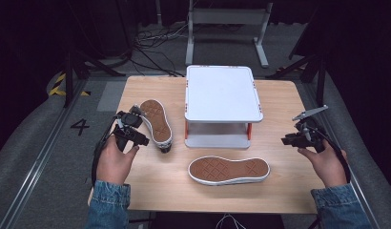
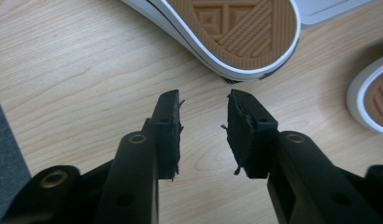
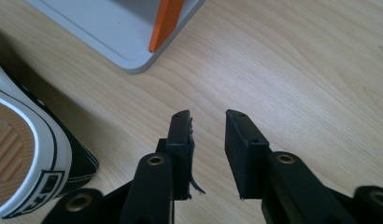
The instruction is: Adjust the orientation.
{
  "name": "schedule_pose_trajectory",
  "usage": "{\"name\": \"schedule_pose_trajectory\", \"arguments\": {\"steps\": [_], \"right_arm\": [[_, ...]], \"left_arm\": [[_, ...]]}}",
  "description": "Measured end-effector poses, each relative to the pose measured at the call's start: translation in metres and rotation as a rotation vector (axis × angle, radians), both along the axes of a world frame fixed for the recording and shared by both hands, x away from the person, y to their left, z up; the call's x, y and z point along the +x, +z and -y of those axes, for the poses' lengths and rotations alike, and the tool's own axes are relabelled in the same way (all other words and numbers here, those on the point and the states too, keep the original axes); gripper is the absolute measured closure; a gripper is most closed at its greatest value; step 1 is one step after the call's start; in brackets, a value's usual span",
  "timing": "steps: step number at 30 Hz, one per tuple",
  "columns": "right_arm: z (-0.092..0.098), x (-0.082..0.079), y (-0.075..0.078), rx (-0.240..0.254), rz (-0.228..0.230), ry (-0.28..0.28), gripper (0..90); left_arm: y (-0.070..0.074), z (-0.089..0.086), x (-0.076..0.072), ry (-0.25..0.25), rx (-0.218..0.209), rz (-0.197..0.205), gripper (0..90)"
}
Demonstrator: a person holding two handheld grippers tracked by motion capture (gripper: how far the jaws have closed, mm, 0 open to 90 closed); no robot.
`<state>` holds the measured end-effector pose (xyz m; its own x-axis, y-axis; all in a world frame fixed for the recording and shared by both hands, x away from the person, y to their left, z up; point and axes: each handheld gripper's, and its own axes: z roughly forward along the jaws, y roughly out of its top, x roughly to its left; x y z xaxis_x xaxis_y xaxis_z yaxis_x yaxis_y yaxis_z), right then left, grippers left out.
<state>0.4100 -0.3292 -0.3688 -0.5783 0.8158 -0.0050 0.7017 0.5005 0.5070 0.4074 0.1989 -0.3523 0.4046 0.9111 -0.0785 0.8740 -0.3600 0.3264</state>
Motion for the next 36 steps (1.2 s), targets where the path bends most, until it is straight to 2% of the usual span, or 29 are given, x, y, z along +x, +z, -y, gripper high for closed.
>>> {"name": "schedule_pose_trajectory", "arguments": {"steps": [3, 6, 8, 11, 14, 17, 19, 20, 21, 22, 24, 26, 33, 36], "right_arm": [[0.001, -0.002, 0.001, 0.014, -0.006, 0.0, 66.4], [0.003, -0.006, 0.003, 0.022, 0.005, -0.011, 66.0], [0.006, -0.009, 0.003, 0.033, 0.0, -0.004, 71.6], [0.005, -0.014, -0.002, 0.041, -0.021, 0.011, 79.3], [0.007, -0.018, -0.007, 0.05, -0.041, 0.01, 80.9], [0.011, -0.024, -0.01, 0.045, -0.045, -0.006, 80.9], [0.014, -0.028, -0.01, 0.041, -0.046, -0.014, 80.8], [0.014, -0.028, -0.01, 0.041, -0.046, -0.014, 80.8], [0.016, -0.029, -0.011, 0.042, -0.045, -0.022, 80.8], [0.018, -0.031, -0.011, 0.04, -0.045, -0.025, 80.8], [0.02, -0.033, -0.013, 0.039, -0.051, -0.032, 80.5], [0.02, -0.034, -0.014, 0.037, -0.052, -0.031, 79.8], [0.014, -0.028, -0.016, 0.043, -0.06, -0.002, 76.9], [0.007, -0.022, -0.016, 0.045, -0.061, 0.017, 75.9]], "left_arm": [[0.001, 0.0, 0.001, -0.029, -0.035, 0.01, 60.5], [0.002, 0.002, 0.006, -0.06, -0.03, 0.037, 59.6], [0.0, 0.004, 0.011, -0.056, -0.041, 0.031, 59.8], [-0.003, 0.012, 0.025, -0.07, -0.03, -0.008, 66.1], [-0.007, 0.019, 0.038, -0.096, -0.021, -0.017, 71.8], [-0.015, 0.024, 0.05, -0.103, -0.003, -0.008, 72.6], [-0.022, 0.026, 0.058, -0.109, -0.012, -0.031, 72.8], [-0.022, 0.026, 0.058, -0.109, -0.012, -0.031, 73.8], [-0.022, 0.025, 0.06, -0.106, -0.04, -0.036, 73.8], [-0.021, 0.025, 0.061, -0.095, -0.046, -0.031, 74.0], [-0.021, 0.026, 0.062, -0.093, -0.025, -0.039, 75.6], [-0.022, 0.024, 0.061, -0.082, -0.025, -0.051, 75.5], [-0.03, 0.008, 0.053, -0.029, 0.026, -0.091, 74.5], [-0.035, -0.002, 0.048, -0.004, 0.021, -0.104, 74.2]]}}
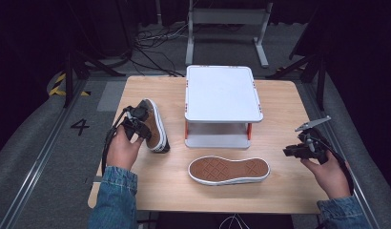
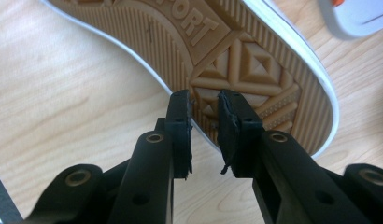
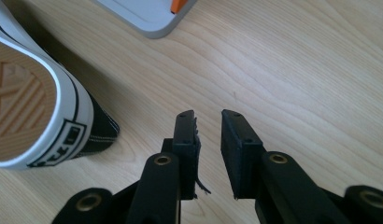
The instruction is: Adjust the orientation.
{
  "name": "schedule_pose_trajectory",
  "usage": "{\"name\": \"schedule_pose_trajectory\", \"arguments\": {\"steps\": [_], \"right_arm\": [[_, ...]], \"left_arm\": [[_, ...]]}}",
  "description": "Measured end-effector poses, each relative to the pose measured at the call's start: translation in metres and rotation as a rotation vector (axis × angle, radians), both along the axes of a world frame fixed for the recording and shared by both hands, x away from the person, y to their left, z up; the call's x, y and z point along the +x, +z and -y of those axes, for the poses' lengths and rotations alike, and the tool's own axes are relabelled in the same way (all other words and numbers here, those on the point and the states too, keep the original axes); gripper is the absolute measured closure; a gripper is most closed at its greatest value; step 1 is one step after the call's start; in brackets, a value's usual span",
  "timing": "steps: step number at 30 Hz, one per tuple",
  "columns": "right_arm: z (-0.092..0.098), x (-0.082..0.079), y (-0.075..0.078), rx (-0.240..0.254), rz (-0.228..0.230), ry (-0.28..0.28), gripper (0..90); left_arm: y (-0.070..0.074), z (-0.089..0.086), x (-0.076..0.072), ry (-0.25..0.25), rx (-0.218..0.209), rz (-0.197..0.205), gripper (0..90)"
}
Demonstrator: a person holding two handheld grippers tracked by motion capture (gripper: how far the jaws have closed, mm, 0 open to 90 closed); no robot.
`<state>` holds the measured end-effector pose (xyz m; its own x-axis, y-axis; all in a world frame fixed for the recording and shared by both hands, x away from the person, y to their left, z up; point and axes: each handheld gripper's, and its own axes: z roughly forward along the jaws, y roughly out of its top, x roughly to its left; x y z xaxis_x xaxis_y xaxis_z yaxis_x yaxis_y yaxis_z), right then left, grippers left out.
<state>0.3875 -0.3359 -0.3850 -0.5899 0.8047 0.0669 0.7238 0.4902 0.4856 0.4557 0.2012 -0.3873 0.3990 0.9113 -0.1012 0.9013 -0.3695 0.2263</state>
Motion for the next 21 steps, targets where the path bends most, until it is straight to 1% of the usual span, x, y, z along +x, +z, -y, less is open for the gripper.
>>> {"name": "schedule_pose_trajectory", "arguments": {"steps": [1, 3, 4, 6, 8, 9, 10, 11, 12, 13, 14, 15, 17, 18, 19, 20, 21], "right_arm": [[-0.003, 0.002, 0.0, -0.002, -0.002, 0.009, 75.8], [-0.008, 0.006, -0.002, -0.005, -0.004, 0.024, 75.2], [-0.012, 0.008, -0.003, -0.01, -0.006, 0.035, 75.0], [-0.016, 0.011, -0.004, -0.009, -0.007, 0.044, 74.6], [-0.019, 0.012, -0.003, -0.012, -0.003, 0.053, 74.1], [-0.02, 0.013, -0.003, -0.011, -0.002, 0.056, 73.8], [-0.021, 0.013, -0.002, -0.01, -0.004, 0.055, 73.8], [-0.021, 0.014, -0.002, -0.008, 0.003, 0.056, 73.4], [-0.021, 0.014, -0.001, -0.006, 0.003, 0.055, 73.4], [-0.02, 0.014, -0.001, -0.006, 0.004, 0.054, 73.3], [-0.02, 0.014, -0.001, -0.006, 0.004, 0.054, 73.3], [-0.02, 0.013, -0.001, -0.007, 0.003, 0.051, 73.3], [-0.017, 0.012, 0.0, -0.003, 0.008, 0.047, 73.2], [-0.016, 0.011, 0.0, -0.005, 0.013, 0.044, 73.0], [-0.014, 0.01, 0.001, -0.001, 0.013, 0.041, 72.6], [-0.013, 0.009, 0.001, -0.002, 0.013, 0.04, 72.2], [-0.012, 0.009, 0.0, 0.001, 0.011, 0.034, 72.2]], "left_arm": [[-0.001, -0.002, -0.002, 0.016, 0.001, -0.004, 73.5], [-0.003, -0.003, -0.005, 0.021, 0.038, -0.006, 73.2], [-0.003, -0.003, -0.006, 0.027, 0.048, -0.006, 72.4], [-0.006, -0.008, -0.009, 0.045, 0.057, -0.025, 71.6], [-0.008, -0.014, -0.01, 0.059, 0.072, -0.04, 68.7], [-0.008, -0.016, -0.011, 0.067, 0.071, -0.039, 68.4], [-0.007, -0.019, -0.012, 0.075, 0.082, -0.039, 68.5], [-0.004, -0.021, -0.014, 0.087, 0.084, -0.035, 68.2], [-0.001, -0.023, -0.015, 0.087, 0.084, -0.026, 67.1], [0.003, -0.025, -0.016, 0.091, 0.07, -0.02, 66.0], [0.003, -0.025, -0.016, 0.091, 0.07, -0.02, 65.3], [0.01, -0.028, -0.019, 0.097, 0.054, 0.002, 65.3], [0.021, -0.029, -0.023, 0.108, 0.051, 0.036, 63.9], [0.028, -0.027, -0.025, 0.105, 0.046, 0.066, 63.6], [0.032, -0.025, -0.026, 0.095, 0.042, 0.085, 63.3], [0.038, -0.02, -0.027, 0.076, 0.025, 0.114, 63.2], [0.041, -0.017, -0.027, 0.057, 0.019, 0.129, 63.2]]}}
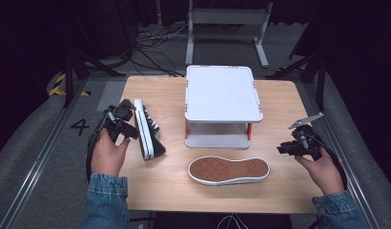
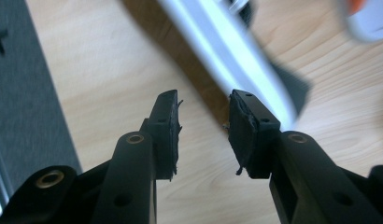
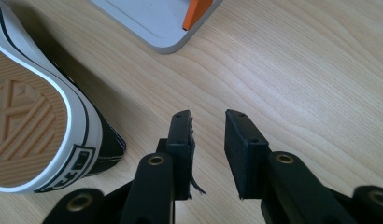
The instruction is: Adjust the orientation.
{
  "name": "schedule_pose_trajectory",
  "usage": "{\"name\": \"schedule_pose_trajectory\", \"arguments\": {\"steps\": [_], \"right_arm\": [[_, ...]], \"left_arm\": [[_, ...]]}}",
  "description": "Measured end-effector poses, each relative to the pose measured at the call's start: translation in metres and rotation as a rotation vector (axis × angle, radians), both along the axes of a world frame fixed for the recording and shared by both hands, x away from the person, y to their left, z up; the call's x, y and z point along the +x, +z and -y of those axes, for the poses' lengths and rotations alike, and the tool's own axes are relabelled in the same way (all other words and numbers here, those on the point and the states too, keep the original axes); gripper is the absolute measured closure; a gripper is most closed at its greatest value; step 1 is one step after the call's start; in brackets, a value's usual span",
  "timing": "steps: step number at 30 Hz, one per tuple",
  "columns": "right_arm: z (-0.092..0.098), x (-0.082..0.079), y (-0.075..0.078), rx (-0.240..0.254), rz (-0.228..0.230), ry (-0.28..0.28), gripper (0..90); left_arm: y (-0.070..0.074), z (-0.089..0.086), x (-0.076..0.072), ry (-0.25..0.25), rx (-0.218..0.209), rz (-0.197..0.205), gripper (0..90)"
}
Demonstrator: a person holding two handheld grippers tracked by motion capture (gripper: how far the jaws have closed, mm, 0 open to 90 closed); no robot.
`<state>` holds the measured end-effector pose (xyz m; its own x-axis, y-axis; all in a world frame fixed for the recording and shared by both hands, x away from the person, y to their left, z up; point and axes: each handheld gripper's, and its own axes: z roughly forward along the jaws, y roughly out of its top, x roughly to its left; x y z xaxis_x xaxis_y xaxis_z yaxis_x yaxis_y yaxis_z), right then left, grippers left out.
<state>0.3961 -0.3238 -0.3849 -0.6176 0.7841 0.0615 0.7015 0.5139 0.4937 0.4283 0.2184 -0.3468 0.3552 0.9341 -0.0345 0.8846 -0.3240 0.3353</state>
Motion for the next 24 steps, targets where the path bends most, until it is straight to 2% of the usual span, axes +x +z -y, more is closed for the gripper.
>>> {"name": "schedule_pose_trajectory", "arguments": {"steps": [2, 6, 9, 10, 14, 15, 17, 19, 22, 24], "right_arm": [[0.001, -0.001, -0.001, 0.0, -0.003, -0.003, 72.3], [0.002, -0.004, -0.001, -0.006, -0.003, -0.005, 72.2], [0.003, -0.004, -0.001, 0.003, 0.0, -0.008, 71.5], [0.003, -0.003, -0.001, 0.006, -0.002, -0.009, 71.4], [0.001, 0.0, -0.003, 0.005, -0.01, 0.0, 71.2], [0.001, 0.0, -0.003, 0.005, -0.01, 0.0, 71.2], [-0.003, 0.004, -0.003, 0.003, -0.011, 0.016, 71.0], [-0.006, 0.006, -0.004, 0.007, -0.013, 0.023, 70.8], [-0.011, 0.01, -0.004, 0.004, -0.013, 0.038, 70.4], [-0.015, 0.012, -0.004, 0.004, -0.012, 0.047, 70.0]], "left_arm": [[0.0, 0.014, 0.002, -0.057, -0.002, 0.019, 63.3], [-0.015, 0.028, 0.012, -0.084, 0.045, -0.034, 63.5], [-0.025, 0.027, 0.015, -0.083, 0.076, -0.082, 61.9], [-0.024, 0.024, 0.014, -0.071, 0.064, -0.077, 62.6], [-0.024, 0.008, 0.012, -0.02, 0.027, -0.11, 63.4], [-0.024, 0.008, 0.012, -0.02, 0.027, -0.11, 63.5], [-0.024, -0.005, 0.007, 0.017, 0.02, -0.121, 63.5], [-0.024, -0.011, 0.004, 0.029, 0.019, -0.121, 63.5], [-0.025, -0.021, -0.001, 0.064, 0.036, -0.128, 64.0], [-0.027, -0.028, -0.003, 0.099, 0.081, -0.149, 64.6]]}}
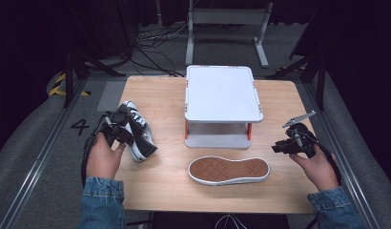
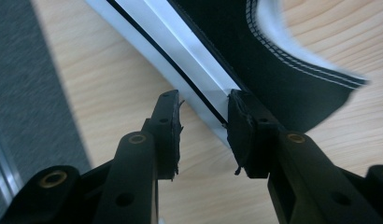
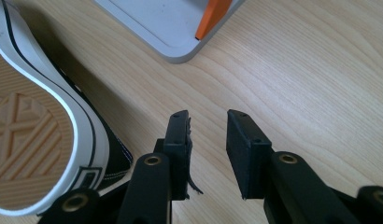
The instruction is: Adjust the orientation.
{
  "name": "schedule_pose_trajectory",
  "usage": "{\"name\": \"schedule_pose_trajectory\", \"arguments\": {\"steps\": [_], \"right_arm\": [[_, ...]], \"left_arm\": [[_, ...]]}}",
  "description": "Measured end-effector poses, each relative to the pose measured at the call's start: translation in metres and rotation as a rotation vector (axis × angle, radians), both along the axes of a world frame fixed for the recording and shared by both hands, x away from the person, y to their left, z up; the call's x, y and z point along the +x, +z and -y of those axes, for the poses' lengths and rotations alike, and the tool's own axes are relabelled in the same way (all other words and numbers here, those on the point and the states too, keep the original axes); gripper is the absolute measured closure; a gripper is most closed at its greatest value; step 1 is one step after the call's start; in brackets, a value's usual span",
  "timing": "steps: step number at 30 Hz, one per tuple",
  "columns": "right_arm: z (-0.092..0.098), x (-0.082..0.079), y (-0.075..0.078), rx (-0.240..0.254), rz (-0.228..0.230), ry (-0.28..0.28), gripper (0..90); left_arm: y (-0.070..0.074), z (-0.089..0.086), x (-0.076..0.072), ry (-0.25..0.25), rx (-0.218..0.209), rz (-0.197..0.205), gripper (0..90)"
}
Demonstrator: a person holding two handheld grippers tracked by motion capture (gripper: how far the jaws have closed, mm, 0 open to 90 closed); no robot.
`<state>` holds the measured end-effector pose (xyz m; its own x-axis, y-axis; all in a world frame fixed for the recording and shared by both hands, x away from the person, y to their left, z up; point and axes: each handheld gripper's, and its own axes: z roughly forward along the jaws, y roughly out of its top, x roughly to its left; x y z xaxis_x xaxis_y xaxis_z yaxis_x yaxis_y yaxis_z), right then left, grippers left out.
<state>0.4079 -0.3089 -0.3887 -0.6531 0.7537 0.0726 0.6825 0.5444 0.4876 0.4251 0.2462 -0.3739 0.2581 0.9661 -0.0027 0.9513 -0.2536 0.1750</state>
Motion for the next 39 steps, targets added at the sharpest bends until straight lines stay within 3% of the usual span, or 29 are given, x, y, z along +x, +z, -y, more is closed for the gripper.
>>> {"name": "schedule_pose_trajectory", "arguments": {"steps": [3, 6, 7, 10, 12, 16, 17, 20, 24, 29, 36, 39], "right_arm": [[-0.004, 0.002, 0.0, 0.0, 0.0, 0.006, 69.8], [-0.008, 0.004, 0.001, 0.0, 0.002, 0.018, 69.5], [-0.009, 0.005, 0.001, 0.001, 0.005, 0.022, 69.3], [-0.011, 0.005, 0.002, 0.002, 0.005, 0.026, 68.6], [-0.01, 0.006, 0.001, 0.0, 0.003, 0.025, 67.8], [-0.008, 0.005, 0.002, 0.003, 0.011, 0.019, 65.8], [-0.008, 0.004, 0.002, 0.004, 0.011, 0.018, 65.6], [-0.007, 0.002, 0.001, -0.001, 0.017, 0.016, 64.9], [-0.003, -0.002, 0.0, -0.004, 0.019, 0.005, 64.3], [0.008, -0.009, -0.001, -0.002, 0.019, -0.023, 63.3], [0.021, -0.02, -0.003, -0.004, 0.015, -0.058, 62.0], [0.024, -0.024, -0.004, -0.005, 0.012, -0.071, 61.4]], "left_arm": [[-0.012, -0.012, -0.001, 0.042, 0.071, -0.058, 66.5], [-0.021, -0.026, -0.002, 0.065, -0.017, -0.071, 65.1], [-0.02, -0.029, -0.003, 0.068, -0.003, -0.066, 64.8], [-0.01, -0.029, -0.007, 0.093, -0.006, -0.018, 53.4], [0.0, -0.027, -0.011, 0.075, -0.003, 0.039, 42.6], [0.01, -0.018, -0.012, 0.033, -0.035, 0.088, 34.5], [0.01, -0.014, -0.01, 0.028, -0.025, 0.107, 33.3], [0.004, -0.01, -0.002, 0.012, -0.006, 0.103, 30.6], [-0.008, -0.008, 0.011, 0.021, 0.078, 0.074, 32.4], [-0.014, -0.011, 0.028, 0.018, 0.065, 0.07, 30.6], [-0.031, -0.016, 0.055, -0.002, 0.135, 0.01, 28.3], [-0.035, -0.025, 0.063, 0.012, 0.105, -0.007, 23.9]]}}
